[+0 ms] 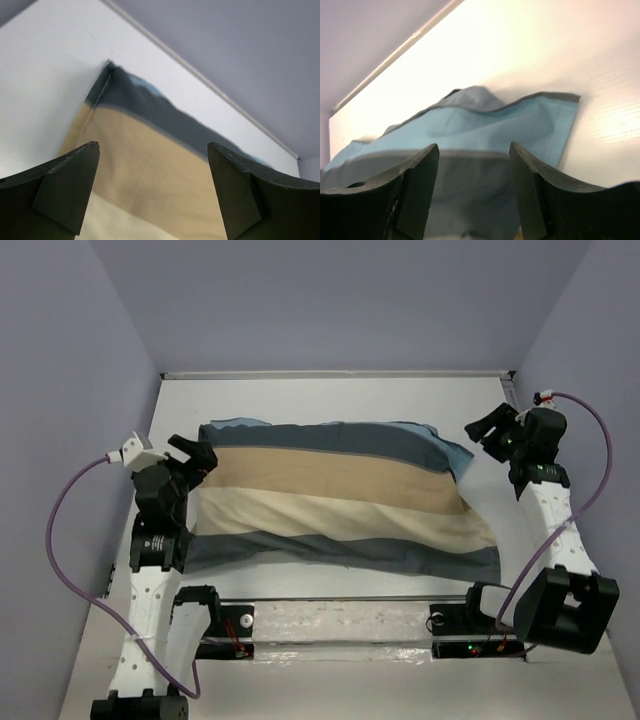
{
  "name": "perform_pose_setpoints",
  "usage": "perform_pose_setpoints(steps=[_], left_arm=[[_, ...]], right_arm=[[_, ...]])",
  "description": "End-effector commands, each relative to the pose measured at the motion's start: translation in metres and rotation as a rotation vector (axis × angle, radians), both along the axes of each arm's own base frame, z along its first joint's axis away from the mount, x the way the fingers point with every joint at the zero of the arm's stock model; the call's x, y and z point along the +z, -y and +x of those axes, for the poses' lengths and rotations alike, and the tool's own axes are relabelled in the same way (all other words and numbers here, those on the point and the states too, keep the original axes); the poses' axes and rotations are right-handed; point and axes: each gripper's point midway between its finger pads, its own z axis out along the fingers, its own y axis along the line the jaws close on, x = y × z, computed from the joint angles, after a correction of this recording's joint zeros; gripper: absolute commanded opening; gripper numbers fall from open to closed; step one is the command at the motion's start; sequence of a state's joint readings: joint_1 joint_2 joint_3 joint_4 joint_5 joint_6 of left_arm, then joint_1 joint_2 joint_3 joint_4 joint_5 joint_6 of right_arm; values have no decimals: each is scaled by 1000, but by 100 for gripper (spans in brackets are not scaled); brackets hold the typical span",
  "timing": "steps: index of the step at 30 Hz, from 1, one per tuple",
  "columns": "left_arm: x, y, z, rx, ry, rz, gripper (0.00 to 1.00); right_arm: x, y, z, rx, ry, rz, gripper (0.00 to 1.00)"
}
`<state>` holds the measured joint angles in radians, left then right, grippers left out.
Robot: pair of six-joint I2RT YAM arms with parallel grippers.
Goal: Put the pillow into the pillowcase
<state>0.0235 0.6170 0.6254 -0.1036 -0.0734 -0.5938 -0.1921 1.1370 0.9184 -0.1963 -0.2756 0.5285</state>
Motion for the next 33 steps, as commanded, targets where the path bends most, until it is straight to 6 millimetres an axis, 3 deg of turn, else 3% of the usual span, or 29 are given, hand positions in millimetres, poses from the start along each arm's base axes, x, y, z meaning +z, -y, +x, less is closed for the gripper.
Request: perform_pose_setpoints(steps=[1, 2, 3, 5, 6, 8, 9, 11, 12, 13, 15, 16, 18, 19, 23, 28, 30, 31, 32, 33], left_arm=[[56, -10, 42, 33, 127, 38, 99], [65, -6, 54, 5, 137, 31, 99], [64, -4, 65, -12, 128, 20, 99], [36, 0, 98, -49, 48, -9, 99], [20, -6, 119, -54, -9, -19, 99], [3, -18, 137, -41, -59, -17, 99], [-15, -33, 153, -23, -109, -25, 99], [-31, -41, 165, -47, -152, -47, 99], [-30, -54, 173, -39, -148, -46, 99], [-53, -59, 182, -47, -195, -68, 99], [-57, -52, 193, -128, -169, -107, 99], [-69, -54, 201, -141, -172, -141, 99], [-68, -45, 212, -203, -138, -186, 99], [-80, -41, 215, -224, -153, -208, 99], [-94, -37, 225, -253, -151, -248, 99], [-106, -30, 237, -294, -121, -307, 92], [-105, -24, 237, -315, -98, -347, 69], [-101, -25, 240, -318, -71, -349, 49], [-101, -24, 240, -315, -67, -364, 18], [-98, -24, 240, -320, -55, -366, 9]], right_arm=[[-28, 33, 30, -96, -69, 6, 61], [-46, 37, 34, -111, -106, 6, 59], [-45, 38, 36, -118, -95, 5, 59], [-66, 42, 42, -124, -147, 4, 59], [-78, 43, 46, -130, -172, 11, 59], [-89, 43, 50, -119, -196, 16, 63], [-98, 43, 52, -115, -214, 21, 64], [-108, 44, 54, -116, -232, 17, 69], [-113, 45, 54, -118, -243, 14, 71], [-119, 48, 54, -126, -258, 3, 73], [-123, 50, 56, -136, -265, -2, 78], [-124, 51, 56, -139, -269, -3, 79], [-133, 55, 58, -152, -289, 7, 82], [-135, 55, 60, -151, -292, 14, 82], [-145, 61, 68, -166, -304, 22, 79], [-164, 63, 80, -173, -344, 50, 74], [-164, 58, 88, -142, -335, 78, 65], [-165, 55, 91, -137, -329, 100, 60], [-172, 50, 89, -121, -342, 123, 41], [-166, 51, 98, -121, -299, 122, 33]])
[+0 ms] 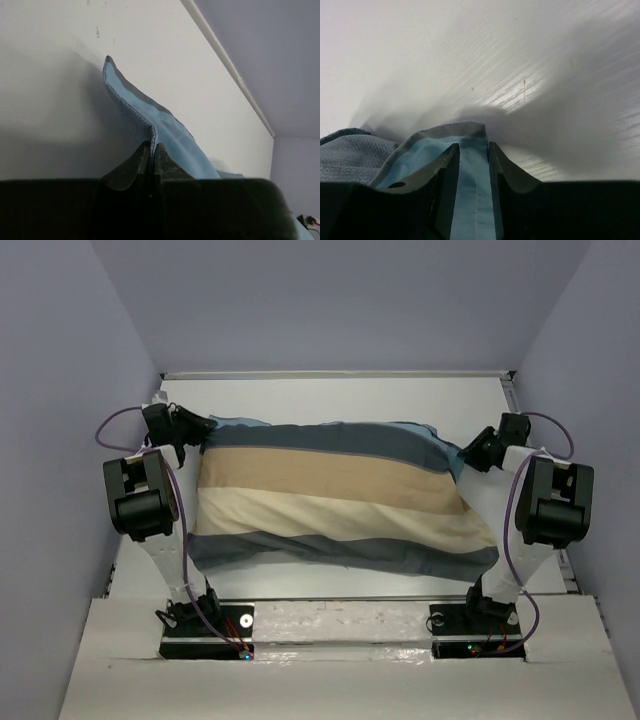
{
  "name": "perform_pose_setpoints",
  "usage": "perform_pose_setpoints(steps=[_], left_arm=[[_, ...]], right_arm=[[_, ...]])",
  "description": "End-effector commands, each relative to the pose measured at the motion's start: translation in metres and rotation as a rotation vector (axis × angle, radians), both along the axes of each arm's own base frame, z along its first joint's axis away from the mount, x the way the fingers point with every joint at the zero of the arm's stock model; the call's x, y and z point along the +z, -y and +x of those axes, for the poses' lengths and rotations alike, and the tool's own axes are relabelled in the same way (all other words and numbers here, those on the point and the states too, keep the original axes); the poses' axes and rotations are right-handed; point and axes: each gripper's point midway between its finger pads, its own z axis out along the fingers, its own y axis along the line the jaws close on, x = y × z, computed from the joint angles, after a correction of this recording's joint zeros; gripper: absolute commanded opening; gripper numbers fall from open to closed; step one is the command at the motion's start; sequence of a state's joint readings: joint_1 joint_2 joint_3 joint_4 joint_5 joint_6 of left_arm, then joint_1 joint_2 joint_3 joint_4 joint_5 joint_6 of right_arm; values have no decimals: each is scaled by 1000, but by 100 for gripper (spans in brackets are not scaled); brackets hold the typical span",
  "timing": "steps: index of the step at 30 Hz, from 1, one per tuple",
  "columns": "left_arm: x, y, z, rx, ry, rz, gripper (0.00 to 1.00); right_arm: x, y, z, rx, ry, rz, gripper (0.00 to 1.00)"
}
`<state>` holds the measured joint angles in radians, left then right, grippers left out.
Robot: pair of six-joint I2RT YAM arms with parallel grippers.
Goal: Put the pillow into the pillowcase
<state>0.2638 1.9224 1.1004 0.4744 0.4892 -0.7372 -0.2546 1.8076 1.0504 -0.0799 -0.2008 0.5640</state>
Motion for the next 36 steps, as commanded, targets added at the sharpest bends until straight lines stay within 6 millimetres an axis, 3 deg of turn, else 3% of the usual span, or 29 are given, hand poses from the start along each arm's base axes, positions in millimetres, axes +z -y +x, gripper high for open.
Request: perform_pose_setpoints(steps=[1, 3, 4, 6, 7, 10, 15, 22, 26, 27, 29, 31, 33, 36], left_arm=[[54, 7, 16, -49, 202, -33, 1], [57, 7, 15, -42, 218, -40, 0], [69, 2, 16, -27, 257, -30, 0], [72, -7, 10, 16, 268, -31, 0], [89, -19, 9, 60, 317, -12, 0], [113, -37, -1, 129, 375, 16, 0], [147, -50, -13, 182, 451, 74, 0], [159, -78, -37, 271, 490, 89, 0], [156, -88, -40, 300, 481, 117, 0], [145, -87, -34, 282, 441, 104, 0], [133, -76, -30, 240, 417, 61, 0], [110, -62, -29, 212, 375, 50, 0], [93, -42, -25, 164, 334, 38, 0], [78, -32, -26, 162, 292, -10, 0]], right_arm=[[19, -1, 33, 1, 131, 46, 18], [24, 1, 41, -2, 154, 42, 2], [25, 3, 43, -9, 159, 38, 0], [39, 8, 49, -24, 209, 11, 0], [46, 13, 50, -48, 232, -11, 0], [78, 26, 54, -90, 317, -82, 0], [118, 37, 57, -110, 405, -166, 0], [148, 58, 51, -172, 452, -251, 0], [166, 59, 56, -171, 480, -260, 0], [172, 64, 56, -194, 483, -274, 0], [178, 63, 55, -197, 493, -271, 0], [180, 64, 50, -203, 484, -281, 0], [174, 80, 41, -259, 428, -327, 0], [180, 107, 36, -300, 403, -327, 0]])
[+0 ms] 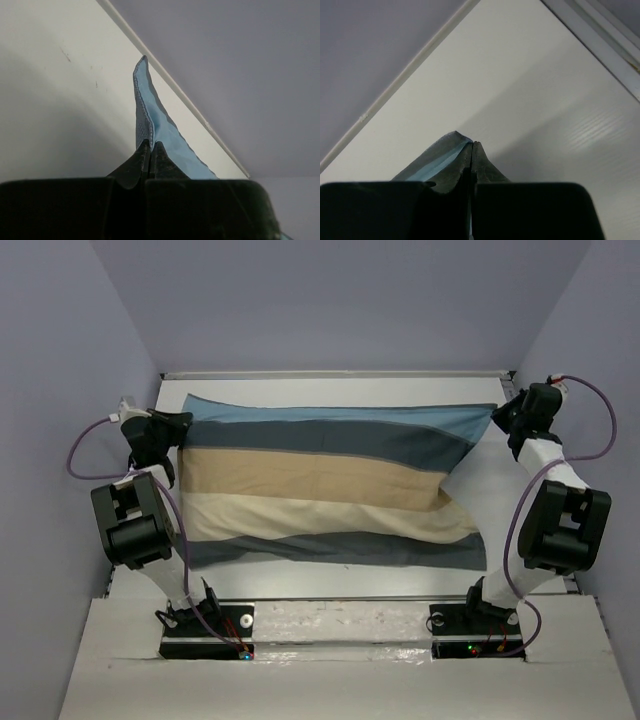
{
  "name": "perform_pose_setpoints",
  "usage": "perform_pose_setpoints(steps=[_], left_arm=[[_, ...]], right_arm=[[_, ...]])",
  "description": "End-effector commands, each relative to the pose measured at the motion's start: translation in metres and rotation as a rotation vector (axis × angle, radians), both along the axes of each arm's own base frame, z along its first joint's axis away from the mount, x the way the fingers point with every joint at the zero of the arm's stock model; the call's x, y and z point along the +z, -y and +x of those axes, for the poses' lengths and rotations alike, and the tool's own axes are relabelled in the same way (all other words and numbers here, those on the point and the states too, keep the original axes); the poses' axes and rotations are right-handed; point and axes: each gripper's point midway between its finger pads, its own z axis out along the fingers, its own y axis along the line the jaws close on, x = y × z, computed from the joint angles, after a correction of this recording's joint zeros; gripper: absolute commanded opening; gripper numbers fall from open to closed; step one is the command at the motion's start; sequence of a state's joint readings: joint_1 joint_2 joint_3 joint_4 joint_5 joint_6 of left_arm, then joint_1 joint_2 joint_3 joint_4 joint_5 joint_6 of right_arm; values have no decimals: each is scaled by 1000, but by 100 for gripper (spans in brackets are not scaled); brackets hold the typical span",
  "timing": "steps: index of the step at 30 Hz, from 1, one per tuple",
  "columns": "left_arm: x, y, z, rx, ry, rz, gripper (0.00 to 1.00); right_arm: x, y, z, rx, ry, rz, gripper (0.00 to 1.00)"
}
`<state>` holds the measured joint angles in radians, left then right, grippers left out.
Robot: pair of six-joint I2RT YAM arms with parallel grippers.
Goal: Put the pillow into the pillowcase
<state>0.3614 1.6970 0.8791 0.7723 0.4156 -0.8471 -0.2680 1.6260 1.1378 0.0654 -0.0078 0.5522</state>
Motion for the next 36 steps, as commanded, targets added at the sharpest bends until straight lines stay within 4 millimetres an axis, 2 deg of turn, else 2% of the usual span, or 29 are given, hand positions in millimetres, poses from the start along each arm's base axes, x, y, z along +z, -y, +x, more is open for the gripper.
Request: perform_pose_setpoints(steps=[1, 3, 5, 7, 8, 9, 10, 11, 12, 13, 14, 17, 19, 20, 21, 22, 23, 24, 25, 27, 28, 29, 31, 32, 33, 34, 35, 36], left_arm=[[1, 21, 1, -37, 25, -21, 0], [-5, 38, -3, -58, 9, -40, 0], [-4, 41, -2, -57, 12, -37, 1], [-1, 38, -1, -45, 6, -45, 16], [8, 30, 1, -21, 19, -32, 28], [10, 24, 1, -4, 18, 0, 37], [12, 18, -1, 17, -3, 15, 52], [14, 4, -1, 79, -28, 36, 89], [20, -1, -2, 100, -16, 55, 99], [35, -5, -5, 116, 9, 73, 99], [44, -9, -7, 136, 26, 93, 99], [88, -6, -16, 137, 104, 142, 99], [116, 4, -21, 121, 156, 175, 99], [140, 13, -32, 116, 196, 203, 99], [153, 16, -38, 128, 218, 252, 99], [178, 36, -52, 110, 268, 281, 99], [191, 40, -60, 134, 287, 309, 99], [215, 62, -76, 101, 337, 361, 99], [226, 74, -84, 86, 363, 377, 99], [243, 99, -101, 34, 420, 384, 99], [257, 130, -121, -60, 485, 375, 99], [266, 143, -132, -102, 520, 375, 99], [281, 167, -154, -181, 585, 370, 99], [298, 185, -178, -248, 656, 362, 99], [307, 192, -192, -281, 695, 362, 99], [323, 196, -216, -305, 760, 365, 99], [330, 200, -230, -329, 794, 356, 99], [334, 207, -244, -377, 827, 352, 99]], right_arm=[[46, 64, -6, -161, 55, -62, 0], [52, 62, -2, -140, 65, -56, 0], [49, 51, 7, -73, 72, -26, 0], [51, 52, 11, -69, 75, -25, 0], [50, 56, 11, -78, 68, -44, 0], [54, 57, 11, -78, 72, -56, 0], [55, 56, 11, -72, 74, -61, 0], [62, 49, 13, -32, 91, -56, 14], [64, 43, 14, 3, 98, -40, 26], [70, 30, 18, 46, 114, -32, 38], [74, 18, 20, 92, 125, -29, 57], [89, -21, 17, 179, 125, -33, 76], [99, -39, 10, 218, 139, -31, 79], [116, -50, 0, 237, 175, -23, 90], [125, -65, -7, 283, 198, -8, 91], [151, -72, -21, 305, 256, -18, 100], [160, -81, -29, 330, 276, -22, 100], [174, -92, -39, 370, 304, -27, 100], [201, -98, -58, 382, 362, -48, 100], [229, -111, -82, 434, 427, -60, 100], [242, -116, -94, 445, 456, -58, 100], [270, -123, -120, 454, 526, -77, 100], [299, -132, -150, 471, 606, -99, 100], [314, -140, -168, 498, 649, -113, 100], [336, -148, -197, 512, 720, -142, 100], [353, -154, -217, 526, 771, -163, 100], [363, -159, -234, 538, 808, -182, 100], [379, -166, -267, 545, 878, -218, 100]])
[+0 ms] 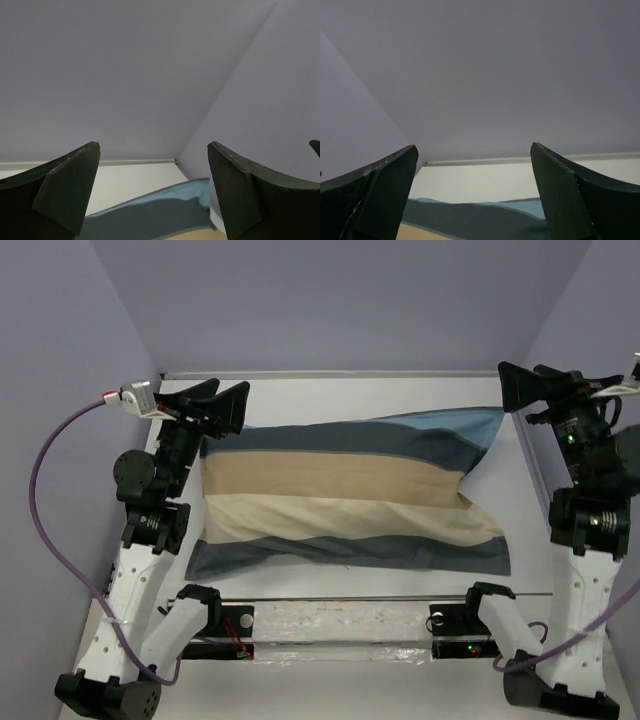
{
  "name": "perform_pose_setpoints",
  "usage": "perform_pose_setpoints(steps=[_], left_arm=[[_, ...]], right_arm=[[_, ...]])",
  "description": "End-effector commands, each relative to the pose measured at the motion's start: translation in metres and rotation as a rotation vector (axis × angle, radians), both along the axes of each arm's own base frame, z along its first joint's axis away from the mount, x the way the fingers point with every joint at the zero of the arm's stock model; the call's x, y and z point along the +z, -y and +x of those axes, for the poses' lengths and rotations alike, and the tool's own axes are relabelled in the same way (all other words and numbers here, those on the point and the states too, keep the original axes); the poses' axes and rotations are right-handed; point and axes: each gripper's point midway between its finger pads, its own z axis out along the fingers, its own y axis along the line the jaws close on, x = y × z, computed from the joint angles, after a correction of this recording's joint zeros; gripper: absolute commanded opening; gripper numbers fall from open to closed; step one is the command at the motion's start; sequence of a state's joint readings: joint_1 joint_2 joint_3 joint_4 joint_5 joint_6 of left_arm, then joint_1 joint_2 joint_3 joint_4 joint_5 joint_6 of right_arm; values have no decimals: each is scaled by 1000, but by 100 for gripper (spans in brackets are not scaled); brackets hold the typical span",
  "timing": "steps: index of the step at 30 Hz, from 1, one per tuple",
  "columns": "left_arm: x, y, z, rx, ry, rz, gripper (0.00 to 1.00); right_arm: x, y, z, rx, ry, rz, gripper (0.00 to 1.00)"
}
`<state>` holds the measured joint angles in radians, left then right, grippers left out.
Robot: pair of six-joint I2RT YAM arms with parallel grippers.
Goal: Put the pillow into the pillowcase
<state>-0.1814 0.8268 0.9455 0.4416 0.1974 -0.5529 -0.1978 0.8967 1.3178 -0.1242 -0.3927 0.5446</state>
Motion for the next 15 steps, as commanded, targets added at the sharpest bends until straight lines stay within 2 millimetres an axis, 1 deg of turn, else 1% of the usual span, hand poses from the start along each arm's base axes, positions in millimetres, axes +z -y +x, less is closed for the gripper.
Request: perform_pose_setpoints(steps=[1, 2, 3, 4, 5, 6, 7, 8, 11, 12, 13, 15], left_arm=[[45, 20, -71, -148, 193, 58, 99], [53, 21, -95, -176, 255, 81, 99], [56, 20, -104, -177, 274, 87, 99], [55, 16, -118, -172, 287, 93, 99], [53, 14, -124, -164, 290, 100, 99], [50, 12, -127, -148, 293, 117, 99], [47, 9, -136, -138, 291, 123, 99], [44, 6, -138, -125, 288, 126, 99], [30, 4, -143, -108, 273, 156, 99], [28, 3, -144, -103, 272, 163, 99], [21, 4, -144, -102, 267, 183, 99], [11, 2, -136, -83, 226, 201, 99]], right_arm=[[59, -31, -96, 74, 226, -66, 100], [63, -32, -109, 63, 255, -74, 100], [66, -30, -122, 36, 284, -73, 100], [71, -33, -147, 21, 340, -81, 100], [67, -30, -150, -2, 344, -78, 100], [66, -24, -155, -40, 357, -62, 100], [65, -23, -165, -59, 379, -61, 100], [58, -18, -160, -82, 363, -46, 100], [46, -15, -150, -85, 322, -28, 100], [40, -18, -145, -65, 297, -31, 100], [38, -20, -142, -48, 283, -30, 100], [35, -24, -130, -7, 247, -21, 100]])
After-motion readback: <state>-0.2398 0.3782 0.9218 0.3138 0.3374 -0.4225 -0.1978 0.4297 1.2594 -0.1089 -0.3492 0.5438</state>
